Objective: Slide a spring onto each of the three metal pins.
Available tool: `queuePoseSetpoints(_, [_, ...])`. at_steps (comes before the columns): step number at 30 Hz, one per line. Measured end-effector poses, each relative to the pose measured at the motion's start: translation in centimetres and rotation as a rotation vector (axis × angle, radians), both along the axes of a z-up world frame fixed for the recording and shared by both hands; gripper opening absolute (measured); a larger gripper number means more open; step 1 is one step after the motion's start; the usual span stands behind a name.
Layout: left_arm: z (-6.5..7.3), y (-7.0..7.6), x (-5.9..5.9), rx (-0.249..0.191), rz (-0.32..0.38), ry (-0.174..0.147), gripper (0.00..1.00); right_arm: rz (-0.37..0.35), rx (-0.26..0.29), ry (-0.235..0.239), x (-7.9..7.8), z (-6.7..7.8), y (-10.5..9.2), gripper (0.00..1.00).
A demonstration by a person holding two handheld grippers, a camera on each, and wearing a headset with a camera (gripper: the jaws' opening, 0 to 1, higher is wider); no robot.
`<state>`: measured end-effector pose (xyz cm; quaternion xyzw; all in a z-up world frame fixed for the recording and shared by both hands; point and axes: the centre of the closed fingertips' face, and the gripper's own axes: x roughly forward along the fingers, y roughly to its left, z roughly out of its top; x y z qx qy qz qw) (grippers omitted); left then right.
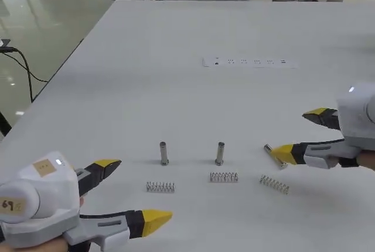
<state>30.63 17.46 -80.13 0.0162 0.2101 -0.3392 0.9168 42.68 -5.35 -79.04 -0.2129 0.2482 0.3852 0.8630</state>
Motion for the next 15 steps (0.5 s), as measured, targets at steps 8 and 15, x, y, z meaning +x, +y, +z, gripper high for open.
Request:
queuePoseSetpoints(8, [0.0,0.0,-0.1,0.002,0.001,0.000,0.85,-0.016,-0.065,0.054,0.9,-1.8,0.6,0.53])
queuePoseSetpoints(15, [0.0,-0.3,0.0,0.001,-0.005,-0.001,0.85,-0.063,-0.096,0.116,1.1,-3.5,0.6,0.41])
